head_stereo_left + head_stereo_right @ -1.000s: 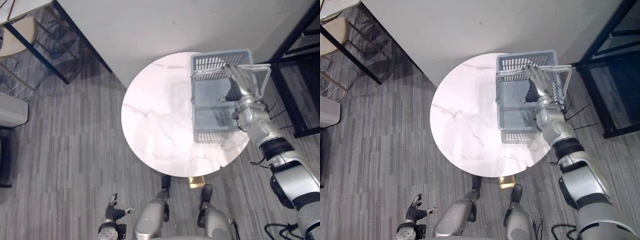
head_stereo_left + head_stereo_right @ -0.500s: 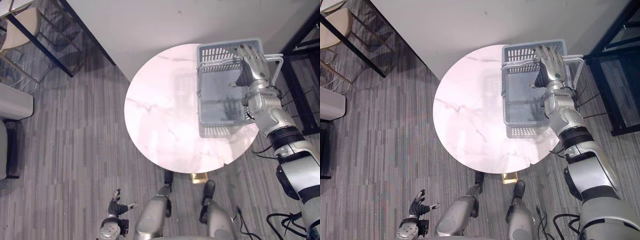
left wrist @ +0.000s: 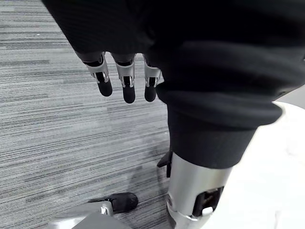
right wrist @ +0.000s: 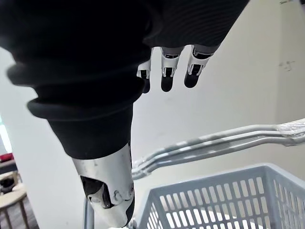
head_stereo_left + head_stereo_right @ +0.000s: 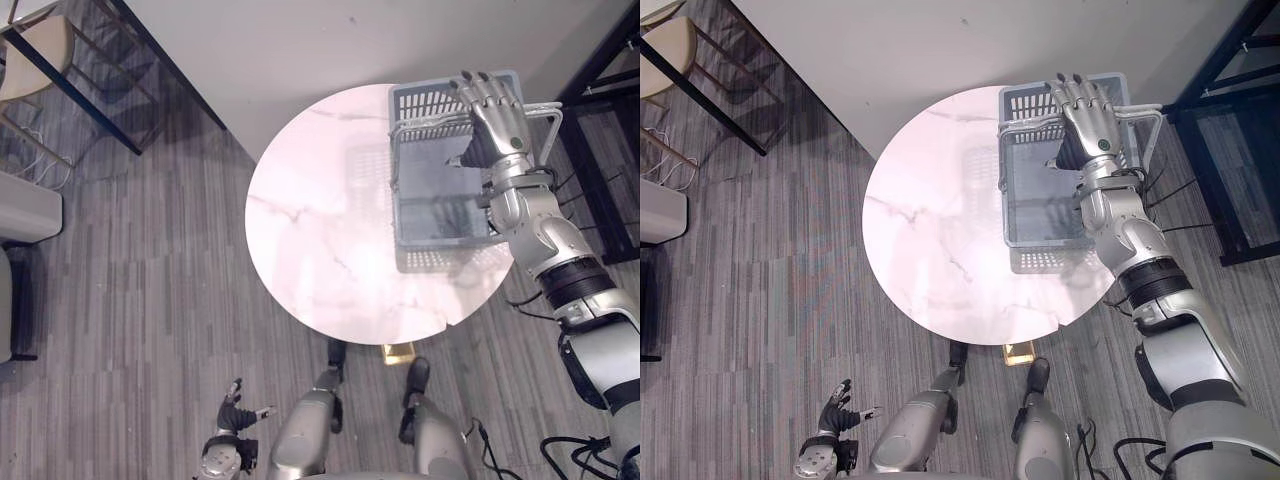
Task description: Pick vegetable in the basket
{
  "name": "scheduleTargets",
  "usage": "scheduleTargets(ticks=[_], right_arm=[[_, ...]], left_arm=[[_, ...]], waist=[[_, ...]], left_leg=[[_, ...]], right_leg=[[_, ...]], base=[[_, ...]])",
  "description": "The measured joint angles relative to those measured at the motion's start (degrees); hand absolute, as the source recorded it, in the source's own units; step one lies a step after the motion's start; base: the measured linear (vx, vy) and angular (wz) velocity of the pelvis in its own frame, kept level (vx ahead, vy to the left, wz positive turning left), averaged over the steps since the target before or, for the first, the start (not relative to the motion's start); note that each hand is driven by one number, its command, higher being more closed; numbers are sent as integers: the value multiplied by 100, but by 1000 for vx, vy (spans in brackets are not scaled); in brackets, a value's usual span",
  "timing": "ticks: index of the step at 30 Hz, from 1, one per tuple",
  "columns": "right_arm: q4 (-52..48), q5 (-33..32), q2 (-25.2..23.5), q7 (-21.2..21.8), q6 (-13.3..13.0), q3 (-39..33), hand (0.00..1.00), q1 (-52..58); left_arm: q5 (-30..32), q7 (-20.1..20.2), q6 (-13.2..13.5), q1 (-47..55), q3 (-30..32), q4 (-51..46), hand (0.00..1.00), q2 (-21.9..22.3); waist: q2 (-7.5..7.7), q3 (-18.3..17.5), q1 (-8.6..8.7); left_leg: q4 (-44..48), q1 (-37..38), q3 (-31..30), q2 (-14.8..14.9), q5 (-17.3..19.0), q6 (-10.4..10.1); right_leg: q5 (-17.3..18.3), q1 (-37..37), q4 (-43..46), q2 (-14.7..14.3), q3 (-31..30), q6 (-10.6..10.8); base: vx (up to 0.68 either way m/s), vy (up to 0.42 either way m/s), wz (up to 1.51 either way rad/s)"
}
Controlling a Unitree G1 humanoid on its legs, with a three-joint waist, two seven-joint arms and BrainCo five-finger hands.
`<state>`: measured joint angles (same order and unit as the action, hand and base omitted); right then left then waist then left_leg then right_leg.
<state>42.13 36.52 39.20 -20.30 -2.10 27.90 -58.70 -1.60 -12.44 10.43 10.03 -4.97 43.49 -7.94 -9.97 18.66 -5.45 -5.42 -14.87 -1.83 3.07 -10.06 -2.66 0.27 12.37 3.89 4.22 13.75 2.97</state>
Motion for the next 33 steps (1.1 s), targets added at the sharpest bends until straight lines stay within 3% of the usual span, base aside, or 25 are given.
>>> scheduleTargets(ticks=[5,7,9,10,16,21,27,28,31,33], right_arm=[[947,-4,21,90,47,15,0,-562],[1310,-6,56,144,100,13,0,-759],[1544,-28,67,147,140,9,0,-890],[1633,-48,68,148,151,7,100,-948],[2228,-246,278,505,252,-42,100,-1117],[2211,-611,373,722,190,-122,100,-1044],[1389,-1111,553,626,8,-737,100,-134],[1236,-1135,588,628,13,-864,100,89],[787,-1454,611,656,21,-1532,100,876],[138,-1828,439,628,42,-2187,100,1721]], left_arm=[[-9,-1,2,-5,0,5,0,-26],[-21,0,4,-15,0,-17,0,-34],[-81,0,10,-15,0,-18,0,-40],[-128,-1,11,-16,-1,-23,0,-45],[-241,87,12,-123,-13,-95,0,-96],[-238,147,5,-161,-13,-132,0,-136],[-238,246,-15,-176,3,-129,0,-131],[-238,246,-25,-179,17,-128,0,-129],[-236,246,-56,-213,87,-130,0,-125],[-236,247,-132,-210,121,-115,0,-118]], waist=[[-7,-2,-47],[-11,-1,-181],[-44,2,-209],[-60,8,-209],[-244,34,-338],[-243,34,-324],[-234,35,-226],[-211,38,-140],[-54,29,-100],[77,-23,81]], left_leg=[[1,-216,-245,-9,-99,-36],[1,-242,-283,-8,-110,-37],[1,-268,-366,-11,-127,-48],[0,-295,-418,-11,-141,-59],[0,-396,-646,-19,-239,-89],[0,-382,-698,-20,-261,-122],[0,-269,-570,-31,-267,-130],[0,-203,-564,-34,-266,-131],[0,-22,-431,-16,-254,-144],[0,7,-327,9,-247,-147]], right_leg=[[6,109,26,0,223,-8],[38,143,88,3,255,-41],[74,149,139,8,327,-39],[110,190,205,15,363,-48],[420,416,775,117,556,-72],[627,546,1152,196,580,-110],[645,542,1243,192,451,-121],[644,476,1231,193,449,-120],[633,343,1166,186,327,-120],[573,295,1036,157,253,-92]], base=[[1,-9,21],[-7,-12,14],[-8,-17,16],[-6,-24,18],[4,-41,20],[2,-46,7],[-3,-42,-9],[-3,-12,-7],[-12,-14,-13],[-18,-5,-21]])
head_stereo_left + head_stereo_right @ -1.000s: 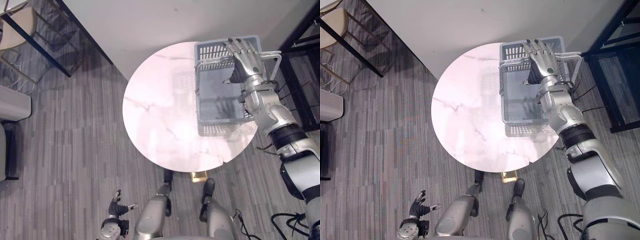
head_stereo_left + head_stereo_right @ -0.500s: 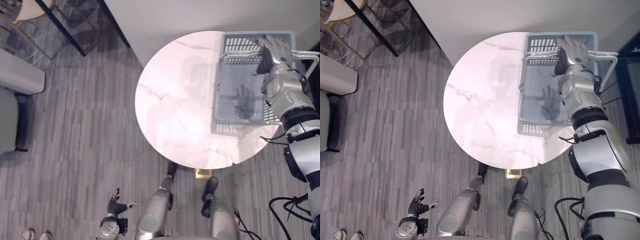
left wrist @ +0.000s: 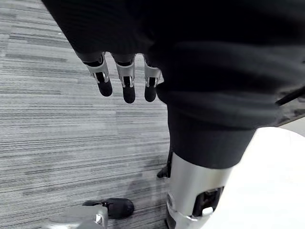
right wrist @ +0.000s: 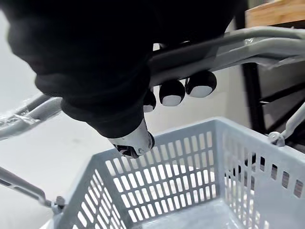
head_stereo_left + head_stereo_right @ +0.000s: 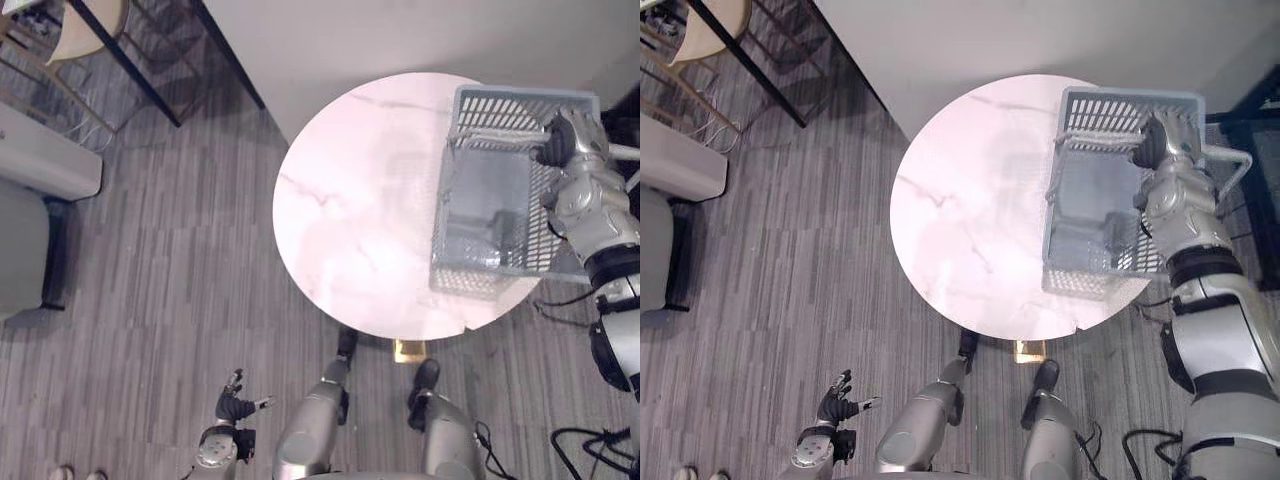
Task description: Pick vegetable in the basket
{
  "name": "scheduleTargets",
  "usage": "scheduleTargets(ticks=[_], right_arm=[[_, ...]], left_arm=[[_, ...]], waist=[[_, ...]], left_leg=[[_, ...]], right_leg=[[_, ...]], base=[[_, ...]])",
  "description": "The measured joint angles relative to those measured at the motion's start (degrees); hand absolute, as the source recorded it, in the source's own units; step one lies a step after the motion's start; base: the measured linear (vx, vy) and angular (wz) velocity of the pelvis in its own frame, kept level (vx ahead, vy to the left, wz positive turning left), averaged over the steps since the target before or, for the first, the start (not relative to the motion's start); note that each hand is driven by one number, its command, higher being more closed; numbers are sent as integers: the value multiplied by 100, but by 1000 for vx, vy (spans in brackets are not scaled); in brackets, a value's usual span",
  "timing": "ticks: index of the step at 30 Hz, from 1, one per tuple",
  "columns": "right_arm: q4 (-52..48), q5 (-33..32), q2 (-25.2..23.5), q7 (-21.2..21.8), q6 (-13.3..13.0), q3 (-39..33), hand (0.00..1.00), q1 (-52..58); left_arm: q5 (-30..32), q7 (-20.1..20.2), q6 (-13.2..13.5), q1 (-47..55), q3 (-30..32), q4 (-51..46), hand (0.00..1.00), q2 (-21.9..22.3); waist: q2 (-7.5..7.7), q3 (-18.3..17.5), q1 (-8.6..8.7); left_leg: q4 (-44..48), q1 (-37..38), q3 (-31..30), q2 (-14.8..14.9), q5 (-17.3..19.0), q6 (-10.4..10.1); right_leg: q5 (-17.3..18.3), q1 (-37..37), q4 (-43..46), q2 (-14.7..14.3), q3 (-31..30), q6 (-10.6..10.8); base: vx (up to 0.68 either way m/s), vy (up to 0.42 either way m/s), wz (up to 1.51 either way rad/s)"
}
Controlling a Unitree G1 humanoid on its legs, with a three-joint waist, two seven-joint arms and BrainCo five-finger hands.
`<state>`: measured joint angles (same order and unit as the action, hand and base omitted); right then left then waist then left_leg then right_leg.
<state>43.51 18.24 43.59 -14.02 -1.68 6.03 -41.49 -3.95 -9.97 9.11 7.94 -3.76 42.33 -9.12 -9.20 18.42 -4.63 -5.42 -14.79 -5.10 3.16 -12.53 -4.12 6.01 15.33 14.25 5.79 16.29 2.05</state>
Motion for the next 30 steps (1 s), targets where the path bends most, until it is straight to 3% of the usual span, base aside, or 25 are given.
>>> scheduleTargets(ticks=[3,6,11,15,17,22,25,28,29,30], right_arm=[[-692,-498,-331,16,20,-604,100,962],[-1608,-1056,-908,76,21,-1053,100,2320],[-2603,-1697,-1595,326,-18,-1575,100,4001],[-2865,-2061,-2256,599,-41,-1863,100,5026],[-2872,-2275,-2728,725,-40,-1969,100,5433],[-2871,-2676,-3338,760,-39,-2093,100,5705],[-2892,-2645,-3558,638,-36,-2083,100,5683],[-2899,-2493,-3717,375,-25,-2086,100,5689],[-2911,-2453,-3714,282,-23,-2106,100,5629],[-2916,-2442,-3732,255,-23,-2108,100,5602]], left_arm=[[4,7,-58,1,171,-1,0,37],[12,6,-138,13,455,-13,0,91],[20,39,-184,79,693,-244,0,118],[22,123,-248,267,880,-413,0,121],[25,140,-261,420,901,-610,0,123],[22,244,-278,541,903,-902,0,175],[17,242,-306,686,903,-1296,0,201],[12,211,-330,681,942,-1771,0,118],[11,192,-318,654,1007,-1893,0,147],[10,164,-321,656,1055,-1927,0,143]], waist=[[181,-77,112],[345,-197,395],[548,-462,657],[717,-729,745],[769,-893,885],[782,-906,896],[865,-875,789],[1068,-805,697],[1008,-753,653],[1020,-737,660]], left_leg=[[0,112,247,45,75,7],[1,344,454,57,180,49],[1,594,781,63,323,94],[0,938,1090,68,496,101],[0,1069,1271,68,569,118],[0,1414,1720,70,686,133],[3,1493,2131,123,744,132],[857,924,2357,243,1007,309],[1109,723,2385,477,1132,384],[1235,654,2352,528,1177,399]], right_leg=[[-152,-53,-199,-83,-273,24],[-285,-299,-461,-151,-468,65],[-418,-517,-750,-188,-778,158],[-458,-778,-940,-211,-1066,175],[-483,-833,-987,-218,-1243,197],[-642,-1029,-1140,-247,-1675,244],[-773,-909,-1097,-279,-1986,223],[-839,-648,-1040,-209,-2046,467],[-536,-354,-235,-190,-1690,274],[-236,-162,561,-126,-1540,24]], base=[[15,-10,-52],[41,-1,-34],[42,18,-32],[53,21,-41],[53,25,-38],[4,18,-50],[-46,9,-58],[-93,1,-21],[-81,-19,-6],[-80,-59,1]])
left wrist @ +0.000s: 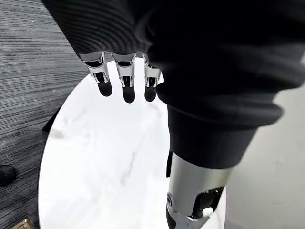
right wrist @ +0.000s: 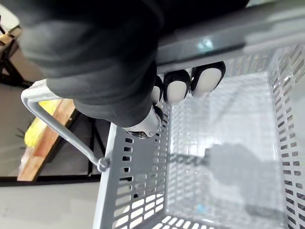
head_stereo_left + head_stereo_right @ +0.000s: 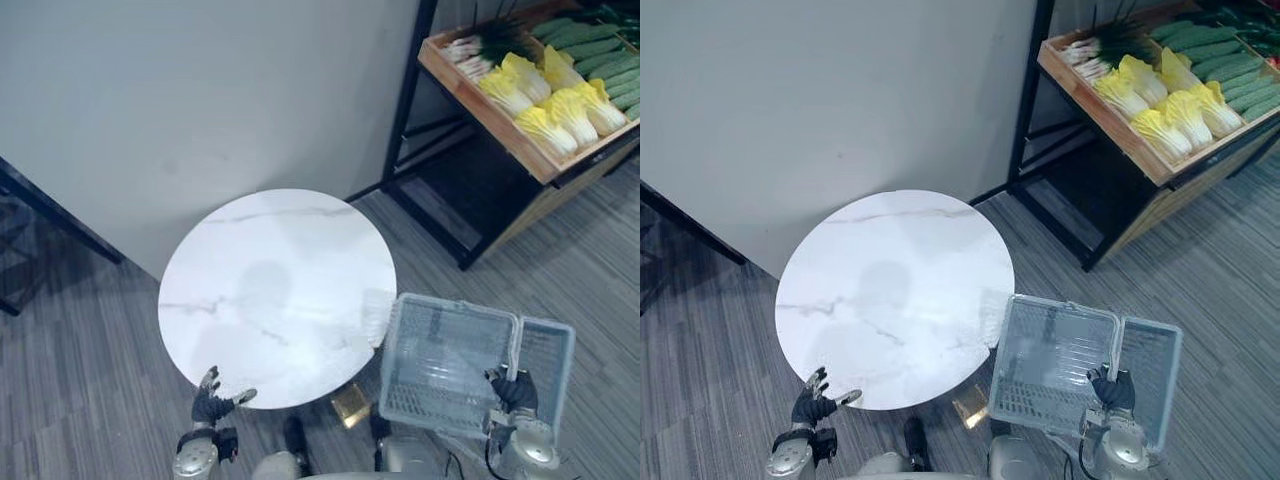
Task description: Pick vegetable in the basket
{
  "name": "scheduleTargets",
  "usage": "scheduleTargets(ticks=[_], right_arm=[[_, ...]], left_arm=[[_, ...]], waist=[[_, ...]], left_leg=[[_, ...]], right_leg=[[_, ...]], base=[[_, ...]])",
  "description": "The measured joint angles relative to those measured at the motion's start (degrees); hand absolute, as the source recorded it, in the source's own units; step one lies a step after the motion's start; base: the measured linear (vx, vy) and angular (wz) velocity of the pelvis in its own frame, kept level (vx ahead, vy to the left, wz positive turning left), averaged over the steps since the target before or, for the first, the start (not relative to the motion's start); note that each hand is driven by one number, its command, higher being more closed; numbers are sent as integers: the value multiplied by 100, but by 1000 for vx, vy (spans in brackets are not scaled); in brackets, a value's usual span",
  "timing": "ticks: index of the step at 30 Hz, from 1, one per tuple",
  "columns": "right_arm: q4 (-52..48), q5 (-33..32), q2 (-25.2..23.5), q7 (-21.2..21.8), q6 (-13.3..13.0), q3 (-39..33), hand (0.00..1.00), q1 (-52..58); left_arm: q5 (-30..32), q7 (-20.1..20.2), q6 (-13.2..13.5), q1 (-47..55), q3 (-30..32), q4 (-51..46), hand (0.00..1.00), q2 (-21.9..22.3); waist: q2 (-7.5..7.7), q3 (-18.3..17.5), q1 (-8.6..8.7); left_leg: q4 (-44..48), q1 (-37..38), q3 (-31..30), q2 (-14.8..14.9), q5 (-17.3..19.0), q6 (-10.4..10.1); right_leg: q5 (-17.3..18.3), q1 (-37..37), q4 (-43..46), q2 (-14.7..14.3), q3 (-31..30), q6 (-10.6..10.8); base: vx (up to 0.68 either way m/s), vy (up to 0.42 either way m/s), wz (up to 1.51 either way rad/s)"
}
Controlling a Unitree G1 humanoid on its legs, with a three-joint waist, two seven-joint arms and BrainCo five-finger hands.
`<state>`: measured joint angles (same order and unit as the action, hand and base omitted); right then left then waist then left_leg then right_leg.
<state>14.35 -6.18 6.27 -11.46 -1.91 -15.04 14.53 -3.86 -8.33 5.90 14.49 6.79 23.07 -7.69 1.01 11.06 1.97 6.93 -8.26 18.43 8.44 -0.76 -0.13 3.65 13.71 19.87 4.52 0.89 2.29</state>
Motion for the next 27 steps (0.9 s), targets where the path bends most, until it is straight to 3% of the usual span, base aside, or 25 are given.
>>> scheduleTargets(ticks=[1,2,4,5,7,8,9,10,11,13,14,15,18,20,21,22,23,27], right_arm=[[-1,13,-42,-39,-2,-28,100,74],[1,13,-74,-78,-2,-78,100,187],[3,10,-85,-106,-5,-112,100,247],[1,9,-68,-112,0,-136,100,211],[-26,7,14,-114,-4,-177,100,106],[-40,5,18,-113,-16,-189,100,63],[-22,4,101,-115,-12,-240,100,-25],[-16,4,129,-120,-10,-269,100,-43],[0,3,130,-173,-2,-306,100,-34],[-6,-5,114,-255,-6,-377,100,-42],[-32,-6,87,-291,-3,-374,100,-39],[-130,-9,77,-293,2,-315,100,-6],[-500,-4,-38,-285,2,-159,100,-30],[-678,1,-83,-291,1,-124,100,-24],[-695,1,-93,-296,-7,-128,100,-34],[-658,1,-140,-301,-3,-133,100,-66],[-660,2,-152,-301,-4,-133,100,0],[-650,8,-152,-279,0,-170,100,120]], left_arm=[[-4,-64,-13,14,38,-8,0,-3],[-10,-70,-26,41,48,-11,0,5],[-11,-75,-26,59,53,-19,0,55],[-12,-87,-32,47,82,-23,0,68],[-13,-79,-41,66,27,-45,0,314],[-13,-79,-39,103,-4,-59,0,386],[-16,-72,-73,96,-33,-6,0,517],[-16,-67,-66,116,-85,-29,0,543],[-16,-81,-62,176,-227,-76,0,493],[-13,-81,-63,171,-289,-122,0,500],[-13,-80,-62,237,-265,-187,0,504],[-14,-79,-58,312,-234,-291,0,509],[-65,-82,-48,480,-150,-334,0,535],[-119,-84,-43,568,-152,-355,0,547],[-123,-90,-44,566,-155,-354,0,548],[-123,-115,-49,516,-166,-343,0,520],[-122,-145,-49,514,-176,-343,0,533],[-109,-177,-48,464,-172,-342,0,516]], waist=[[49,9,-7],[65,-5,-54],[225,-103,-121],[281,-147,-189],[-1,-156,-416],[-37,-167,-458],[-213,-66,-372],[-213,-18,-324],[-327,-46,-260],[-222,14,-257],[-205,21,-258],[-204,22,-275],[-218,18,-283],[-258,-6,-268],[-297,-35,-259],[-185,-19,-245],[-108,-43,-210],[-98,-68,-96]], left_leg=[[165,-19,-61,59,58,12],[268,-30,-146,59,66,12],[505,-235,-256,56,31,-38],[710,-459,-259,129,-53,-149],[678,-668,-194,435,-251,-306],[635,-766,-191,486,-368,-379],[430,-808,-320,550,-637,-431],[261,-784,-394,551,-796,-466],[-149,-702,-521,546,-1293,-647],[272,-736,-573,515,-967,-698],[955,-712,-554,509,-355,-557],[1531,-652,-555,553,166,-495],[2354,-222,-645,555,1106,-447],[2034,112,-607,487,1485,-398],[1785,207,-585,469,1585,-450],[1415,322,-476,385,1593,-573],[1197,370,-415,267,1502,-547],[1112,421,-289,142,1432,-521]], right_leg=[[422,17,1133,198,162,9],[694,-177,1838,412,148,196],[788,-609,2101,561,-7,374],[1097,-817,1511,477,-61,532],[1253,-983,628,174,169,410],[1395,-1070,270,134,276,310],[1438,-1052,236,20,410,208],[1446,-1017,288,-21,470,191],[1439,-893,382,-33,566,88],[1378,-794,412,37,648,-95],[1315,-786,415,45,626,-188],[1265,-744,439,35,562,-203],[1110,-605,454,-66,195,-166],[1040,-436,465,-165,6,-80],[1020,-385,466,-182,-32,-33],[971,-315,425,-130,-104,38],[834,-324,231,-81,-161,121],[565,-462,-218,11,-294,269]], base=[[-71,-85,24],[-87,-122,28],[-109,-208,25],[-151,-241,4],[-229,-218,-44],[-292,-239,-24],[-223,-167,19],[-292,-191,47],[-296,-135,33],[-250,-120,15],[-187,-93,-6],[-218,-58,-20],[-151,71,-58],[-95,146,-55],[-125,161,-44],[-100,117,-27],[-79,107,-21],[38,151,-17]])
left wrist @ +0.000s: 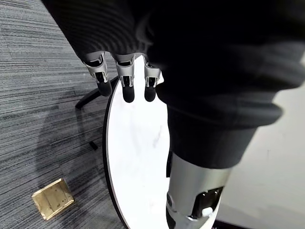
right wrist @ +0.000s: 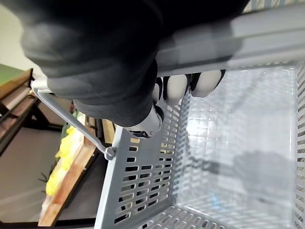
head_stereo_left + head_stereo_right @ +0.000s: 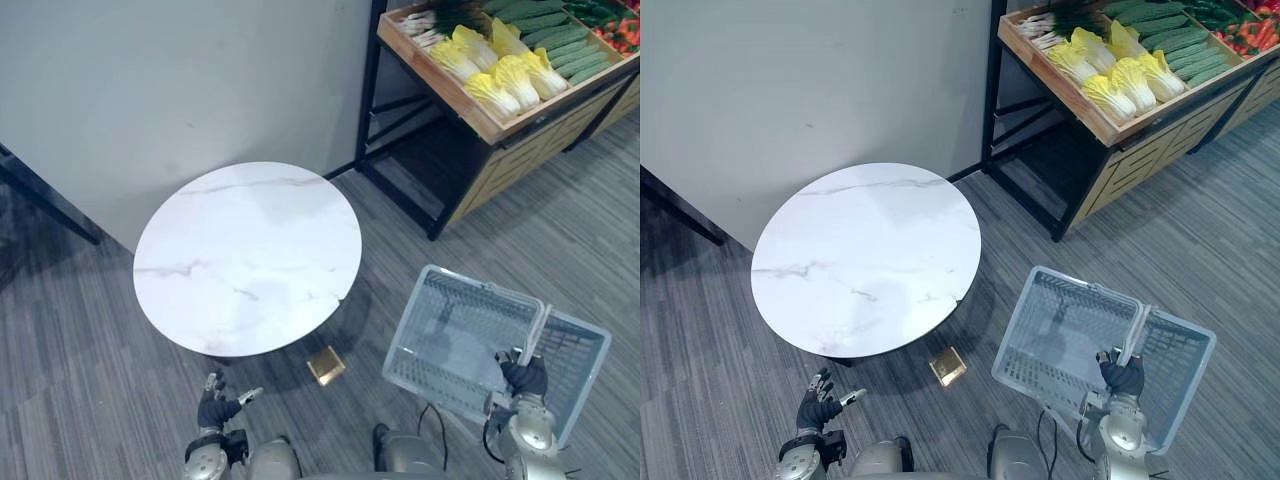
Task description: Pick vegetable in the basket
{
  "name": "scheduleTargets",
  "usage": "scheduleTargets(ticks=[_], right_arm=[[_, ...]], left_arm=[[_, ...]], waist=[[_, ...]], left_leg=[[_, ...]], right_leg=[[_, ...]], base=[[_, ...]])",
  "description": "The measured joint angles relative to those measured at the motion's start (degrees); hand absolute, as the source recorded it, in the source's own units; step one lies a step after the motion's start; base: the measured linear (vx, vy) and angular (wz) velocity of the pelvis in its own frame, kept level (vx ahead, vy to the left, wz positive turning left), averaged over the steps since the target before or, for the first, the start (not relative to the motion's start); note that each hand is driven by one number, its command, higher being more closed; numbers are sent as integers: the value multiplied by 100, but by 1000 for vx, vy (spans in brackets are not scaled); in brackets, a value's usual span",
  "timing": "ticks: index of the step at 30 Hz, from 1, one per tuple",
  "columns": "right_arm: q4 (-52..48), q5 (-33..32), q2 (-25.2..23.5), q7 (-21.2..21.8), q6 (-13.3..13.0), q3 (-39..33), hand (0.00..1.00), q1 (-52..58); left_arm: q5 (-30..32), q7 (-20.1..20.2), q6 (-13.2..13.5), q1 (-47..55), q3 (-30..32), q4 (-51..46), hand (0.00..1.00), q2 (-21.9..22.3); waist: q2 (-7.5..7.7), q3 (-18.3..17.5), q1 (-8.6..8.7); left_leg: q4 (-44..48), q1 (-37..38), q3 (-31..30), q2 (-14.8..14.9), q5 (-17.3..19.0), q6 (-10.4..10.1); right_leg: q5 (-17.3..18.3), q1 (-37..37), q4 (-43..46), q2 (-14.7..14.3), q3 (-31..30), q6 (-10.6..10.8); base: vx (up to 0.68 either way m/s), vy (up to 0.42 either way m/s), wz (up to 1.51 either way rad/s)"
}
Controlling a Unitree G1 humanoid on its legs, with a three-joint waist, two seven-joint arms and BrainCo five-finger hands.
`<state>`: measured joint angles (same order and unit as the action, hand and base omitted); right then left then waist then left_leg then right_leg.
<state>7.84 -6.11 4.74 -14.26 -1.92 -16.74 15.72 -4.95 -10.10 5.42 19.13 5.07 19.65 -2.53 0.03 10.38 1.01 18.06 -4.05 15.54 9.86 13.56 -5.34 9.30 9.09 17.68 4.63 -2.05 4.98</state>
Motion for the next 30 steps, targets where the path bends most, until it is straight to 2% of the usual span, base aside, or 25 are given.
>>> scheduleTargets(ticks=[3,5,7,8,9,10,11,12,13,14,15,16,17,18,19,20,21,22,23,24,25,26,28,29,30], right_arm=[[10,-2,-80,48,33,1,100,62],[-8,-4,-176,48,32,3,100,94],[-50,-6,-195,46,17,42,100,8],[-51,-3,-199,40,1,109,100,-198],[-38,-2,-183,21,-5,101,100,-310],[-27,0,-175,-14,-7,97,100,-351],[59,3,-166,-50,-10,105,100,-393],[275,12,-166,-50,-10,124,100,-553],[359,26,-161,-50,-9,124,100,-635],[451,70,-86,-55,-10,123,100,-719],[563,164,42,-56,-3,116,100,-795],[606,187,71,-57,1,89,100,-814],[660,221,94,-61,20,57,100,-758],[660,222,93,-61,29,60,100,-725],[659,228,96,-59,37,83,100,-693],[659,276,141,-63,52,106,100,-671],[660,294,177,-70,57,108,100,-666],[660,334,204,-77,58,138,100,-664],[660,342,194,-90,57,146,100,-685],[660,342,193,-100,56,154,100,-693],[660,342,206,-127,51,160,100,-704],[666,347,254,-185,47,176,100,-724],[781,399,361,-215,42,219,100,-725],[947,403,485,-232,40,218,100,-718],[1051,406,536,-245,42,216,100,-724]], left_arm=[[23,-14,-1,-117,-1,-12,0,3],[79,-24,-5,-152,-7,-132,0,5],[124,-69,-7,-197,0,-317,0,3],[149,-167,-5,-238,11,-435,0,-42],[181,-214,-11,-304,19,-434,0,-74],[205,-245,-17,-380,33,-434,0,-108],[236,-257,-15,-486,34,-458,0,-138],[236,-266,-13,-495,148,-459,0,-188],[235,-267,-14,-496,214,-455,0,-218],[235,-273,-14,-480,246,-453,0,-264],[236,-263,-14,-527,235,-448,0,-267],[236,-254,-16,-578,230,-432,0,-270],[234,-248,-15,-658,205,-424,0,-241],[232,-243,-13,-696,180,-416,0,-225],[231,-222,-7,-704,100,-373,0,-229],[222,-223,0,-690,-70,-278,0,-222],[220,-217,14,-708,-167,-202,0,-215],[214,-194,19,-747,-306,-124,0,-213],[211,-169,17,-765,-321,-91,0,-198],[209,-160,19,-745,-320,-95,0,-199],[205,-155,20,-681,-318,-103,0,-198],[160,-156,24,-638,-318,-113,0,-200],[151,-156,24,-561,-319,-129,0,-201],[149,-154,22,-495,-320,-175,0,-164],[150,-158,23,-454,-314,-198,0,-143]], waist=[[0,1,19],[12,4,130],[7,5,110],[0,10,59],[-61,45,115],[-71,71,140],[-65,72,125],[-44,60,107],[-16,47,105],[-55,63,119],[-143,73,141],[-179,90,152],[-239,93,188],[-260,106,187],[-270,115,203],[-293,123,168],[-316,127,155],[-297,144,146],[-248,180,115],[-218,198,86],[-181,220,-14],[-191,228,-65],[-209,231,-84],[-304,187,-121],[-357,170,-210]], left_leg=[[1,97,242,-5,-5,7],[9,247,426,5,-1,9],[-5,376,789,84,33,50],[-40,488,1290,258,128,121],[-47,539,1520,334,198,107],[-106,602,1642,332,205,98],[-231,856,2002,339,251,22],[-243,1069,2377,374,266,0],[-233,1145,2506,380,267,1],[-141,1250,2668,396,286,-21],[58,1272,2717,475,301,-33],[256,1266,2702,560,301,-32],[921,1204,2655,848,273,13],[1377,1107,2550,1036,193,147],[2350,904,2115,1302,-228,758],[3160,594,1418,1364,-859,1036],[3495,407,1034,1293,-706,817],[3910,-68,386,990,-308,564],[3966,-449,-42,637,25,601],[3873,-628,-195,493,140,621],[3484,-939,-480,224,274,556],[2896,-1226,-714,-24,322,466],[1844,-1514,-892,-291,214,347],[760,-1580,-925,-395,-221,173],[757,-1566,-882,-383,-764,449]], right_leg=[[-147,-75,-188,-28,-244,18],[-216,-53,-191,-87,-348,6],[-345,169,-131,-198,-430,38],[-490,424,-183,-199,322,-163],[-432,486,-173,-78,908,-393],[-367,511,-41,133,1500,-510],[-312,496,278,601,2663,-726],[-336,492,580,876,3533,-753],[-316,530,682,895,3850,-765],[-222,573,720,821,3943,-819],[-176,715,724,605,3614,-832],[-142,734,720,517,3482,-835],[-59,688,724,333,3272,-878],[-8,619,724,213,3152,-901],[84,437,686,30,2891,-912],[129,206,535,-105,2601,-954],[145,122,473,-165,2446,-952],[201,-2,361,-190,2164,-975],[229,-195,209,-164,1877,-931],[236,-301,130,-156,1741,-919],[261,-510,-16,-122,1461,-874],[316,-691,-111,-48,1259,-731],[452,-894,-159,95,1079,-498],[589,-997,-163,124,982,-282],[661,-1050,-135,100,843,-170]], base=[[81,70,-44],[34,36,-65],[-5,10,-140],[-35,-39,-171],[-35,-38,-154],[13,-13,-119],[86,-51,-160],[110,-97,-184],[144,-205,-195],[174,-201,-179],[201,-187,-166],[240,-142,-137],[213,-116,-99],[270,-138,-123],[268,-136,-134],[266,-99,-135],[326,-13,-129],[350,69,-114],[362,80,-109],[323,107,-111],[332,158,-110],[420,245,-107],[380,264,-59],[320,238,-53],[458,311,-47]])
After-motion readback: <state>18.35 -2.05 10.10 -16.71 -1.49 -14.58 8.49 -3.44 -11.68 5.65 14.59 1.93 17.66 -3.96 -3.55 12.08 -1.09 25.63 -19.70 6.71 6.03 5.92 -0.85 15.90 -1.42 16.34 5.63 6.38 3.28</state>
